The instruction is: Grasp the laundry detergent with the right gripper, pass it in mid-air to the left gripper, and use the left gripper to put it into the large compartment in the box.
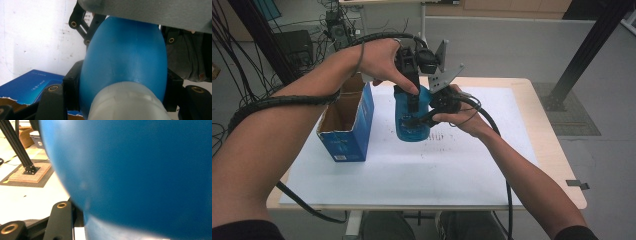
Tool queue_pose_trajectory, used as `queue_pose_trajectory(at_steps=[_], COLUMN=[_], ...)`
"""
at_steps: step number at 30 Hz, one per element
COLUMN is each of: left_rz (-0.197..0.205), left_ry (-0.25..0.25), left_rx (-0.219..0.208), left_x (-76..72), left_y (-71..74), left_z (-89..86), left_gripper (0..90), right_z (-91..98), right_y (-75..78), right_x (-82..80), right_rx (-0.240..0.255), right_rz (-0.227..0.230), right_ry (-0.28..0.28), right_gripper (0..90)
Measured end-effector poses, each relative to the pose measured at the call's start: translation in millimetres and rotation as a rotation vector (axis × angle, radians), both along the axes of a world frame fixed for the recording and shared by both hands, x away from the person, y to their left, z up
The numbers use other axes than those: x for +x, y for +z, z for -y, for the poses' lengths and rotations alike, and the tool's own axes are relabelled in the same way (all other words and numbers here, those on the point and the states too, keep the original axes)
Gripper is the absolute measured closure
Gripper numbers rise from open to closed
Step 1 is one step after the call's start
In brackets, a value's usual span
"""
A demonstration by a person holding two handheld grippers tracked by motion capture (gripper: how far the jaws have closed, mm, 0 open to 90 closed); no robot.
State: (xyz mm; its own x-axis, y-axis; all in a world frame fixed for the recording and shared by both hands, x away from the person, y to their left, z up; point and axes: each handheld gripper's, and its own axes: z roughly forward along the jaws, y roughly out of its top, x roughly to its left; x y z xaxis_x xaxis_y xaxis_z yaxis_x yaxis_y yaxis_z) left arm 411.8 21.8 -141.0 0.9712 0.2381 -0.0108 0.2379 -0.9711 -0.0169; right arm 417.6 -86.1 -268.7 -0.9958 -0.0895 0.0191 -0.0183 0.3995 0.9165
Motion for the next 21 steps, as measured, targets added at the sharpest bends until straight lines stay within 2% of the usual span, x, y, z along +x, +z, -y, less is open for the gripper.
queue_pose_trajectory(at_steps=[6, 7, 8, 15, 16, 17, 21], left_rz=[-0.002, -0.002, -0.002, -0.010, -0.007, -0.006, -0.001], left_ry=[0.000, 0.000, -0.001, -0.003, -0.005, -0.003, -0.002], left_rx=[0.000, 0.000, 0.001, 0.014, 0.012, 0.010, -0.001], left_x=[0.3, 0.4, 0.3, 0.5, 0.4, 0.4, 0.3], left_y=[-0.5, -0.5, -0.8, -3.1, -3.0, -2.8, -2.4], left_z=[0.4, 0.4, 0.3, -0.5, -0.7, -1.0, -1.2], left_gripper=[36.0, 36.0, 36.0, 36.1, 36.1, 36.1, 36.1], right_z=[0.4, 0.6, 0.6, -1.2, -2.0, -1.4, -1.2], right_y=[0.0, -0.3, -0.3, -1.7, -2.2, -2.0, -1.6], right_x=[0.7, 1.4, 0.7, -0.1, 1.2, -0.1, 0.9], right_rx=[0.001, -0.003, -0.001, -0.014, -0.004, -0.012, -0.005], right_rz=[0.003, 0.014, 0.002, 0.004, 0.020, 0.003, 0.004], right_ry=[0.000, -0.003, -0.001, 0.000, 0.004, -0.002, 0.000], right_gripper=[44.8, 44.8, 44.8, 44.6, 44.7, 44.7, 44.7])
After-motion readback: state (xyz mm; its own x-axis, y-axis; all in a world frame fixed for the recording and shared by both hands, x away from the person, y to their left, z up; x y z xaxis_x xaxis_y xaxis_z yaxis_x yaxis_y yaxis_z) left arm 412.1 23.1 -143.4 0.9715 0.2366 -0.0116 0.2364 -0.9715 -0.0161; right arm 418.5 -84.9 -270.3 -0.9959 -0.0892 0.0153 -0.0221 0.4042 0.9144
